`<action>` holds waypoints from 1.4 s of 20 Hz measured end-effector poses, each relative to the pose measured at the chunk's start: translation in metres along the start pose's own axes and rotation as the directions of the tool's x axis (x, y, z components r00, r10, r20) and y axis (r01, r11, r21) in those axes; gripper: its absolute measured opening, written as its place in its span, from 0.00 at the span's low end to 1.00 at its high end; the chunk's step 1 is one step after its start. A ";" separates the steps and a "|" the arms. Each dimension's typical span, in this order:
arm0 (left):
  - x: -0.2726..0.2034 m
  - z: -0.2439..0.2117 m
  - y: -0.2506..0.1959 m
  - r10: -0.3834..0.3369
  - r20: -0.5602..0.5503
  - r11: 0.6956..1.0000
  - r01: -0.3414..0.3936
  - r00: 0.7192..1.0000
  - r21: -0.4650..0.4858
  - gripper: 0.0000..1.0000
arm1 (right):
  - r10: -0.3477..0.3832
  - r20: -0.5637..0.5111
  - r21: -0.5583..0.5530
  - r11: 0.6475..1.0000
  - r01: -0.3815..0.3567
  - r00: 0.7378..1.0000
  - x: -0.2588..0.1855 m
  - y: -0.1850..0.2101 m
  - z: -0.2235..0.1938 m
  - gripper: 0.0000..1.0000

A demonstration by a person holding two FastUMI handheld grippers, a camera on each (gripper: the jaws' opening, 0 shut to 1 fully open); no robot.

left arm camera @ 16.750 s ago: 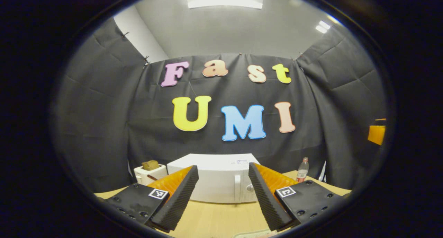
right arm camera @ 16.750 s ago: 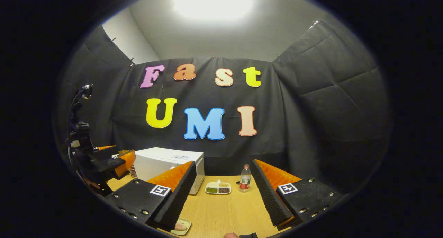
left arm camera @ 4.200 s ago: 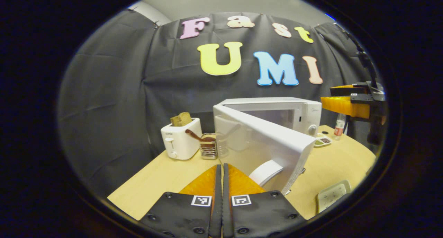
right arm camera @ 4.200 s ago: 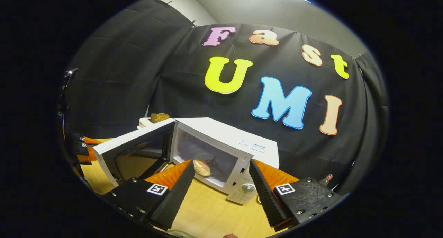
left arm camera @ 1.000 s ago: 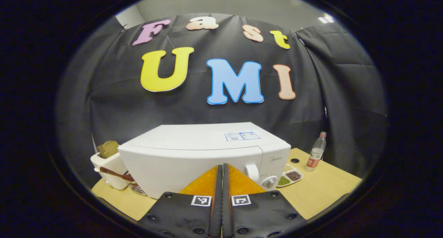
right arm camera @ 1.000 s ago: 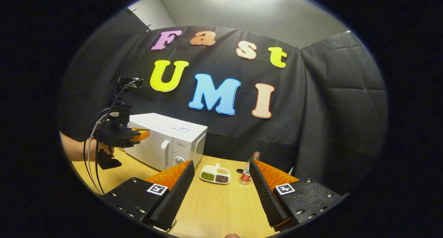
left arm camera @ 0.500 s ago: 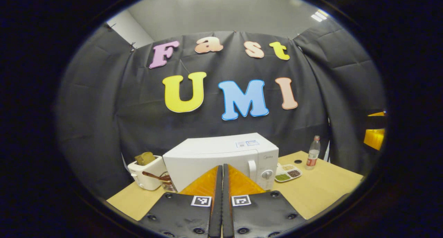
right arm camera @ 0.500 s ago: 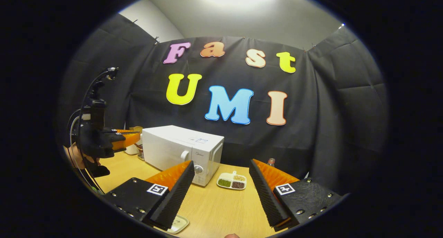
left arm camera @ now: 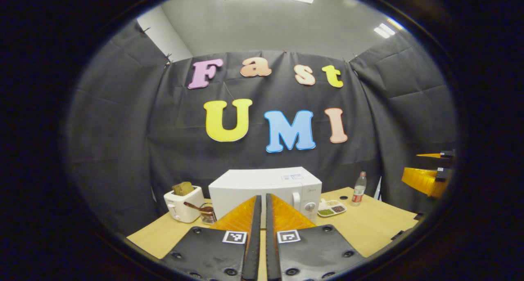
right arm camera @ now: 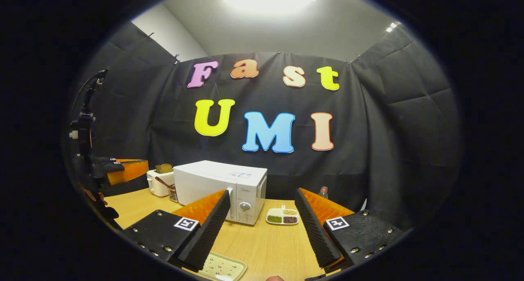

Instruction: Open the microwave oven with the left hand, put the food in, and close the microwave oven.

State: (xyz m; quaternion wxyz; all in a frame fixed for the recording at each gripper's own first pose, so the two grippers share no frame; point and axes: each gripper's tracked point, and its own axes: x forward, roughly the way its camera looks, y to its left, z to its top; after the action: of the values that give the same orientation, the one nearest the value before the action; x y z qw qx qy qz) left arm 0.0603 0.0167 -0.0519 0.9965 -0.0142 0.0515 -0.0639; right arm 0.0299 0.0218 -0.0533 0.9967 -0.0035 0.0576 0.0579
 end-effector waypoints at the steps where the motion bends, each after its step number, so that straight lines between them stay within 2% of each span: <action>1: -0.009 0.003 0.006 0.000 0.013 1.000 0.000 1.000 0.005 0.29 | -0.008 0.003 0.002 1.000 0.008 1.000 -0.005 0.004 0.002 0.97; 2: -0.015 0.006 0.013 0.000 0.024 1.000 0.000 1.000 0.008 0.37 | -0.013 0.006 0.000 1.000 0.013 1.000 -0.008 0.009 0.004 0.97; 4: -0.026 0.006 0.025 0.007 0.026 1.000 -0.007 1.000 0.009 0.67 | -0.023 0.007 -0.007 1.000 0.023 1.000 -0.015 0.016 0.004 0.97; 5: -0.031 0.006 0.032 0.014 0.028 1.000 -0.014 1.000 0.006 0.85 | -0.031 0.010 -0.007 1.000 0.031 0.999 -0.017 0.019 0.006 0.97; 7: -0.040 0.011 0.045 0.042 0.039 0.999 -0.043 0.998 0.000 0.97 | -0.044 0.020 0.001 0.999 0.044 0.999 -0.023 0.025 0.010 0.97; 11: -0.053 0.017 0.062 0.073 0.066 0.997 -0.073 0.995 0.004 0.99 | -0.048 0.038 -0.014 0.999 0.048 0.998 -0.033 0.039 0.019 0.97; 17: -0.062 0.018 0.065 0.070 0.075 0.998 -0.070 0.995 0.003 0.99 | -0.043 0.044 -0.022 0.999 0.044 0.998 -0.041 0.051 0.026 0.97; 28: -0.061 0.021 0.078 0.103 0.076 0.995 -0.103 0.992 -0.001 0.98 | -0.031 0.039 -0.023 0.999 0.031 0.999 -0.034 0.060 0.028 0.97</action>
State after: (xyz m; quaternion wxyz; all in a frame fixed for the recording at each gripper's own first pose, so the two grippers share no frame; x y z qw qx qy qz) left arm 0.0122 0.1026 -0.0280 0.9997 -0.0124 0.0144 -0.0118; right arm -0.0073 0.0780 -0.0214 0.9983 -0.0148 0.0375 0.0431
